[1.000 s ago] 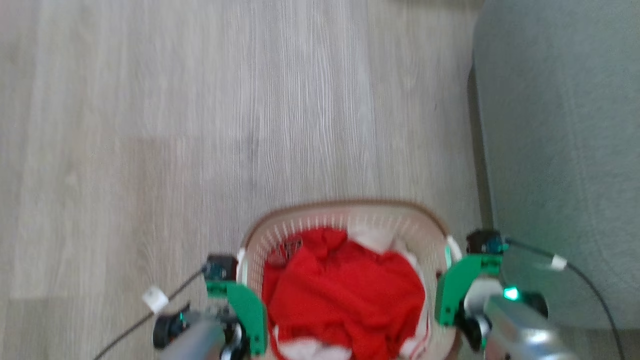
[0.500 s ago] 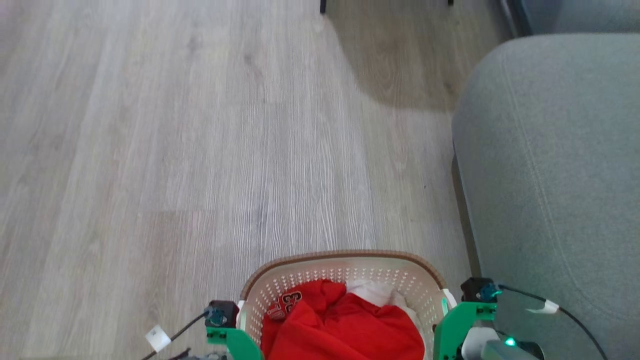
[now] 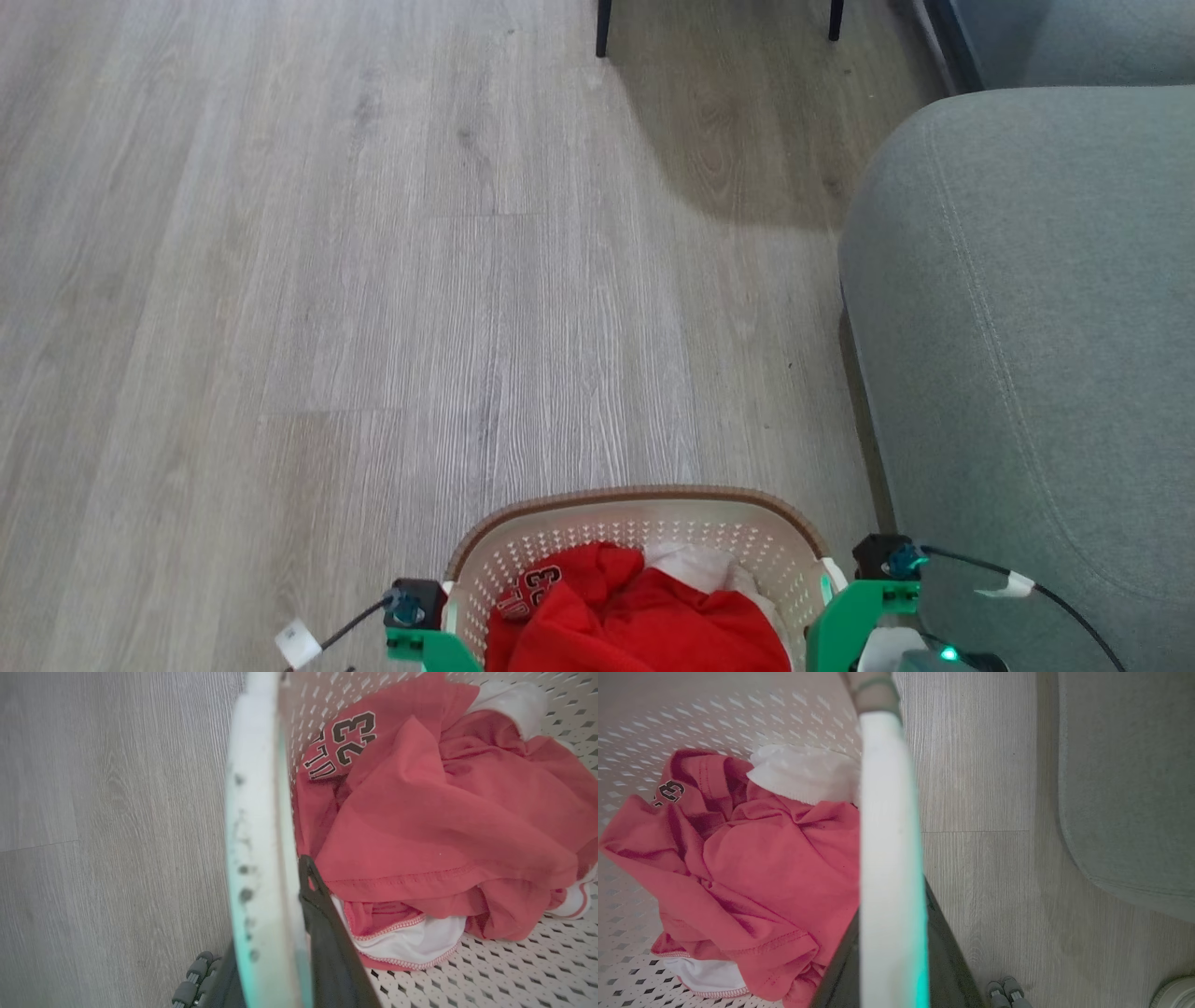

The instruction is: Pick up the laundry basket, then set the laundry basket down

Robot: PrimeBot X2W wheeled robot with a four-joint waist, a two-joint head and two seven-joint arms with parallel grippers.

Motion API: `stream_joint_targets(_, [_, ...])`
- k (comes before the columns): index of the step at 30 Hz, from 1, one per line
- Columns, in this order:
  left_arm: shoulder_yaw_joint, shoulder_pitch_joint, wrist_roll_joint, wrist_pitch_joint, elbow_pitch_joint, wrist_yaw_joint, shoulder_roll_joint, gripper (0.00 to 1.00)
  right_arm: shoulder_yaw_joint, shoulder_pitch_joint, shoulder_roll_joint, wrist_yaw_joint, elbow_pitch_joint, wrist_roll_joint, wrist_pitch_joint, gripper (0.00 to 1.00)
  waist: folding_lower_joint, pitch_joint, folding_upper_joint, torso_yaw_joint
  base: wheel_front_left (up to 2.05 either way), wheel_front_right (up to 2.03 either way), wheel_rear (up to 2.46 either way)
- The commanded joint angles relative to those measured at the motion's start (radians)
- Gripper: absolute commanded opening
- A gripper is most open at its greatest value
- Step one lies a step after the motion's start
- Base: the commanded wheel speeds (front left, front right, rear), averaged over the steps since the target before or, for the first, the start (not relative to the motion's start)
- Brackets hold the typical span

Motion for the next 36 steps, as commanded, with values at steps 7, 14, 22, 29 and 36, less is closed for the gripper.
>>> stream_joint_targets(7, [-0.007, -0.034, -0.017, -0.004, 0.003, -0.002, 0.026, 0.0, 0.049, -0.039, -0.01, -0.002, 0.002, 0.039, -0.01, 0.0, 0.0001, 0.007, -0.0001, -0.002, 0.0, 0.0, 0.0])
stream_joint_targets(14, [-0.018, -0.039, -0.028, -0.003, 0.01, -0.002, 0.026, 0.0, 0.078, -0.047, -0.01, -0.002, 0.001, 0.067, -0.016, 0.0, 0.0001, 0.011, -0.0001, -0.004, 0.0, 0.0, 0.0])
stream_joint_targets(22, [-0.034, -0.045, -0.043, -0.006, 0.015, -0.003, 0.026, 0.0, 0.119, -0.06, -0.01, -0.002, 0.005, 0.105, -0.029, 0.0, 0.0001, 0.015, -0.0001, -0.008, 0.0, 0.0, 0.0])
stream_joint_targets(29, [-0.047, -0.051, -0.051, -0.011, 0.019, -0.003, 0.026, 0.0, 0.148, -0.068, -0.01, -0.002, 0.007, 0.134, -0.034, 0.0, 0.0001, 0.018, -0.0001, -0.012, 0.0, 0.0, 0.0])
stream_joint_targets(36, [-0.058, -0.059, -0.061, -0.013, 0.021, -0.003, 0.026, 0.0, 0.174, -0.08, -0.01, -0.002, 0.012, 0.16, -0.041, 0.0, 0.0001, 0.03, -0.0001, -0.014, 0.0, 0.0, 0.0])
